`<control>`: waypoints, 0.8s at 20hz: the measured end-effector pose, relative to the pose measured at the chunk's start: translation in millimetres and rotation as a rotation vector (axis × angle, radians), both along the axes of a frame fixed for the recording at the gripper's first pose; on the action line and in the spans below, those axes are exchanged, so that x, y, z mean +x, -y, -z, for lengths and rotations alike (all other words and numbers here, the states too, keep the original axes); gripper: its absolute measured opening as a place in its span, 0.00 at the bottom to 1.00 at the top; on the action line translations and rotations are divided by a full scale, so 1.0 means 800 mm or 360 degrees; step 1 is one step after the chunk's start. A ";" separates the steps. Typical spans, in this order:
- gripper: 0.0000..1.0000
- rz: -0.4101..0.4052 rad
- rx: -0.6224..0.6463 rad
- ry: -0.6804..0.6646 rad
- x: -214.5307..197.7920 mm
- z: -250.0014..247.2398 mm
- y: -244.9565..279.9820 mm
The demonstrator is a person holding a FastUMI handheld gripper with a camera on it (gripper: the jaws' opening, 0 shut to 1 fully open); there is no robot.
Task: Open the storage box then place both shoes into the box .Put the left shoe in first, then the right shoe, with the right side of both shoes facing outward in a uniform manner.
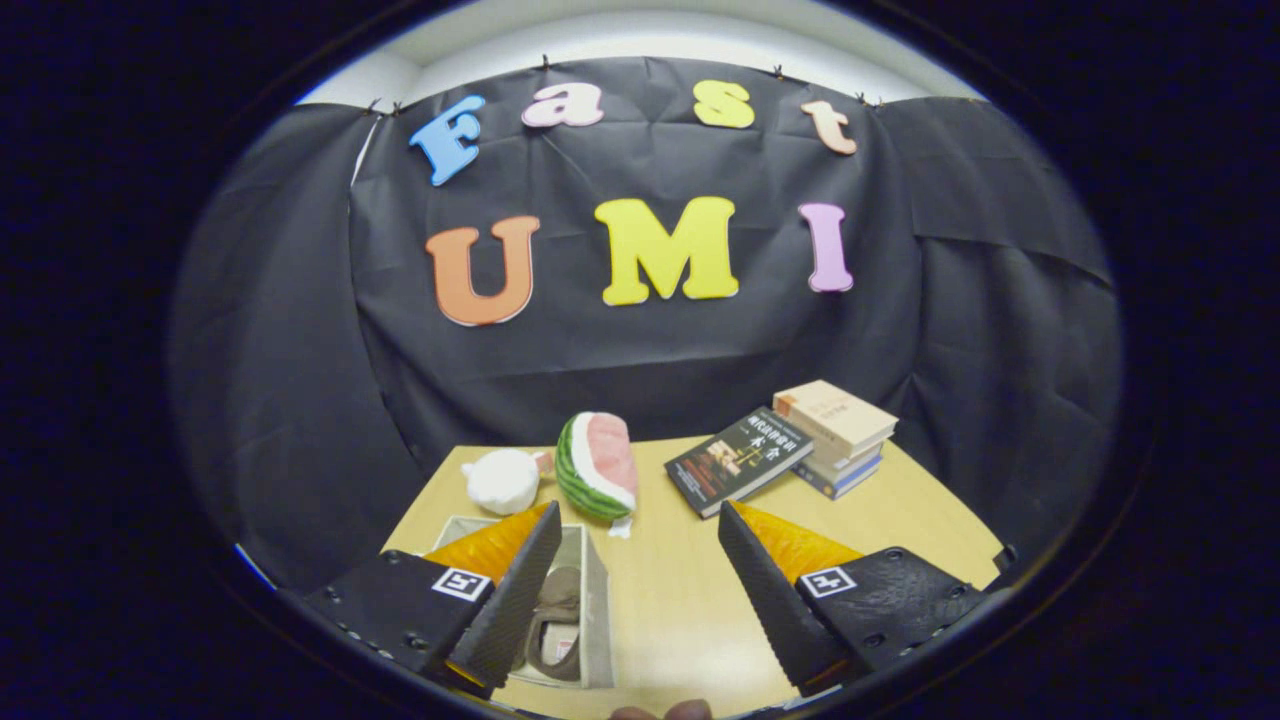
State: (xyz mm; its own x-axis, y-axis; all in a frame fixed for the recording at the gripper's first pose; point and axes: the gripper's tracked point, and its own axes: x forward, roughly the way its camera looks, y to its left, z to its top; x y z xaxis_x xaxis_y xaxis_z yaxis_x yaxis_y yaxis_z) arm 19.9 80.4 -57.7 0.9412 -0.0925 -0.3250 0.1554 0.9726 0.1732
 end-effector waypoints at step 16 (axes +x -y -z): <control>0.96 0.0119 -0.0176 0.0342 -0.096 -0.113 0.139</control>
State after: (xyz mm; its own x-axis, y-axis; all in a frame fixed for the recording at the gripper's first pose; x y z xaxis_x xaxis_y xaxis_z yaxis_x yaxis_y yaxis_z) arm -56.7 -30.6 32.4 0.9768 -0.1880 -0.1021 0.1984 0.9747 0.1031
